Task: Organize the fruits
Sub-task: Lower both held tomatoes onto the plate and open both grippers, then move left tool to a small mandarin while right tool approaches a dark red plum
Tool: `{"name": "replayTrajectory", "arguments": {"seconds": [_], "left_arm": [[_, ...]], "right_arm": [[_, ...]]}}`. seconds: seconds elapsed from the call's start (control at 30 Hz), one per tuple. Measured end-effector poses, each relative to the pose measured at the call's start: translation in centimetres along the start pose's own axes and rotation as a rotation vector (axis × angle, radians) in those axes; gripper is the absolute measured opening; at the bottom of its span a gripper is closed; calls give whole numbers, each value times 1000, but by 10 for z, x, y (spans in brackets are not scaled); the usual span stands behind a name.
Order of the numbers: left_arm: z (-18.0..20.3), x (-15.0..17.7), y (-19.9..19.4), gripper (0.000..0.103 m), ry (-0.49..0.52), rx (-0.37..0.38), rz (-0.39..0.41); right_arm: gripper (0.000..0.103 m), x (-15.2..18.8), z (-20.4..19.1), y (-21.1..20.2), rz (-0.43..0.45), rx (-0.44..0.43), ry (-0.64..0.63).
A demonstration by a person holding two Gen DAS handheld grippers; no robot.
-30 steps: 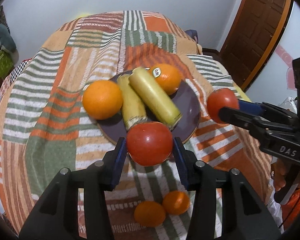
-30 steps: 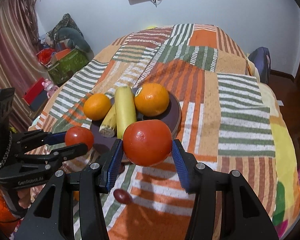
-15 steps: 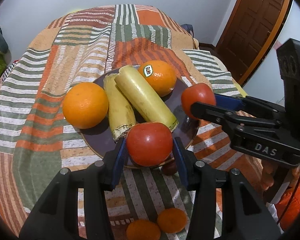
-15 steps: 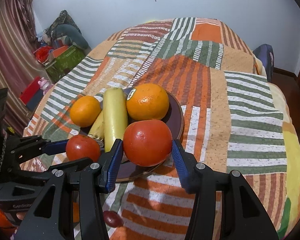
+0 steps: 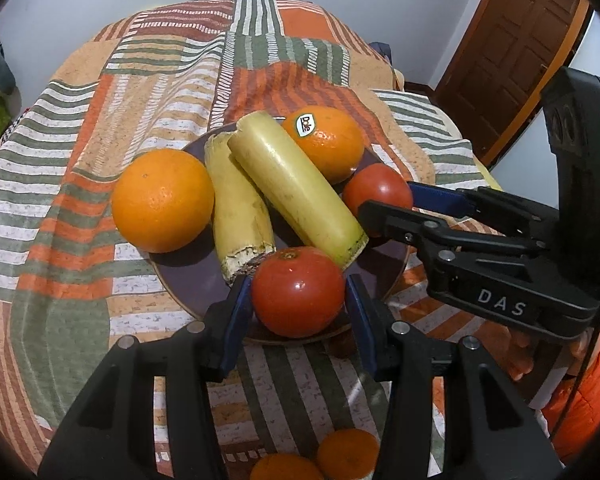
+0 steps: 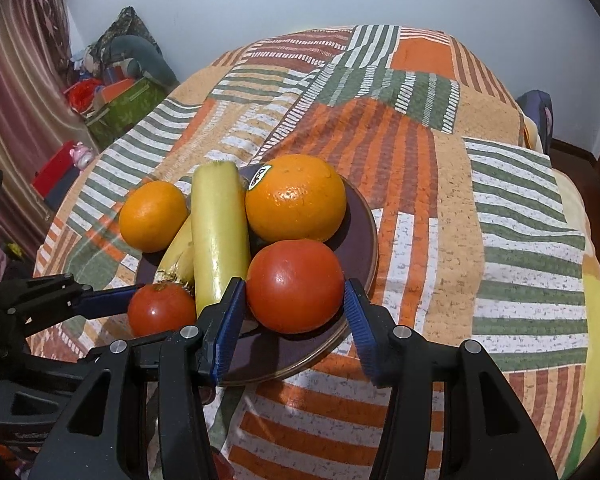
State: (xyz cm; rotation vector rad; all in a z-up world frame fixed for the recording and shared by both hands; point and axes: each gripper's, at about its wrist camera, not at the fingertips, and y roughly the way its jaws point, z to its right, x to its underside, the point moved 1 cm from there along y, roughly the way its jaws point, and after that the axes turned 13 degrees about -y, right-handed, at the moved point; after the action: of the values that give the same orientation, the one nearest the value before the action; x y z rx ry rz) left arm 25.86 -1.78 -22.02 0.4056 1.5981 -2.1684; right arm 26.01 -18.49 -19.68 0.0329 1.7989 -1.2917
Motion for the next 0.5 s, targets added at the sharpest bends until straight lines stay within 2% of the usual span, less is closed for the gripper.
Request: {"name": "replayTrajectory", "arguments": {"seconds": [0.23, 0.5], "left_arm": [[-1, 0, -8, 47, -2, -11, 15], [0, 7, -39, 47, 10, -21, 74]], "right_arm": [[48, -2, 1, -3, -9, -1, 15], [48, 0, -6, -30, 26, 9, 16]]}}
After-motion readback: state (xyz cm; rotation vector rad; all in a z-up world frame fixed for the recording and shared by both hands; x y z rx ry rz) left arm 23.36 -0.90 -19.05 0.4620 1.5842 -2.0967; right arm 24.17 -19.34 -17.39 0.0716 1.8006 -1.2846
